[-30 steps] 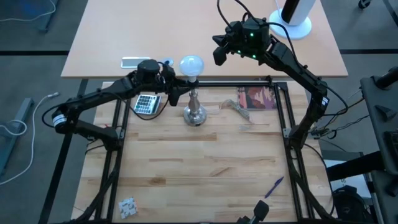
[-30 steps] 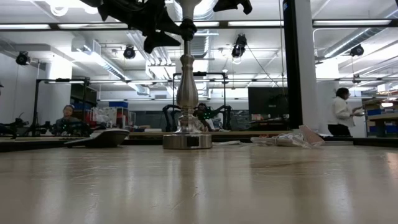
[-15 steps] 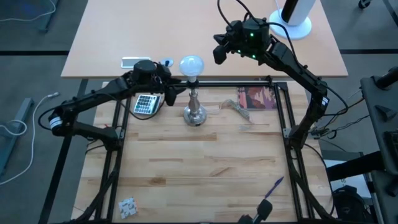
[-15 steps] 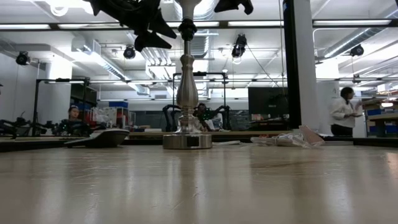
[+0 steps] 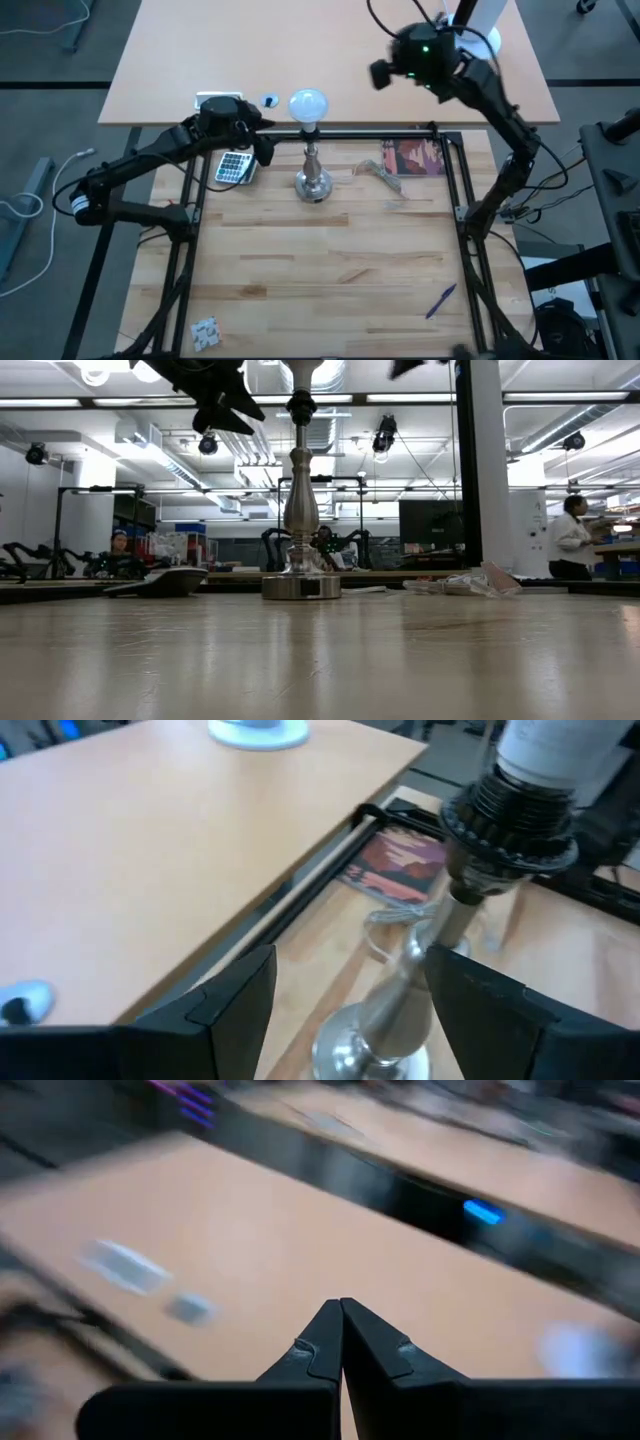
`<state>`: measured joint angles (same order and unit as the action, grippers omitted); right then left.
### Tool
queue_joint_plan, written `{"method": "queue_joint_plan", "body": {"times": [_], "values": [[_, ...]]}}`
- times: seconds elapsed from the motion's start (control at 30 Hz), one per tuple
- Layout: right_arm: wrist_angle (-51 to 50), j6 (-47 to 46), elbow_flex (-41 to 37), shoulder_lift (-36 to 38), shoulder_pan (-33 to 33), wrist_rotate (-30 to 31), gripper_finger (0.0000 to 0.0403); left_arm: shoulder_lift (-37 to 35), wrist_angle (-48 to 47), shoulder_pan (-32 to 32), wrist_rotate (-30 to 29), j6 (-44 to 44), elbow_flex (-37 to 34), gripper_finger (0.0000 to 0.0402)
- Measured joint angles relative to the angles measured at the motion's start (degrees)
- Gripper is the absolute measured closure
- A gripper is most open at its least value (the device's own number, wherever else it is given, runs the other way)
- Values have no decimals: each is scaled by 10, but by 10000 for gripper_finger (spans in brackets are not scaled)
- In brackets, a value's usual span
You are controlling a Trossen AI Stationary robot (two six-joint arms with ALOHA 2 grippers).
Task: Screw lightbulb
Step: Insert the lightbulb into the table lamp
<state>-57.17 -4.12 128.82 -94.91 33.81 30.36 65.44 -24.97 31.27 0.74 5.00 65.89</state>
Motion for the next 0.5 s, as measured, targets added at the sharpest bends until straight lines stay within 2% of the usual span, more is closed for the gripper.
{"method": "queue_joint_plan", "body": {"times": [0.1,0.23,0.37,0.5], "values": [[-161,-65,34,0,21,67,403,-6,0,0,-17,0,0,154],[-283,-149,37,1,51,69,403,-7,0,0,-18,-1,0,157],[-309,-150,35,4,63,66,403,-5,5,1,-18,-13,0,158],[-296,-134,37,4,62,34,403,-1,5,1,-26,-15,0,153]]}}
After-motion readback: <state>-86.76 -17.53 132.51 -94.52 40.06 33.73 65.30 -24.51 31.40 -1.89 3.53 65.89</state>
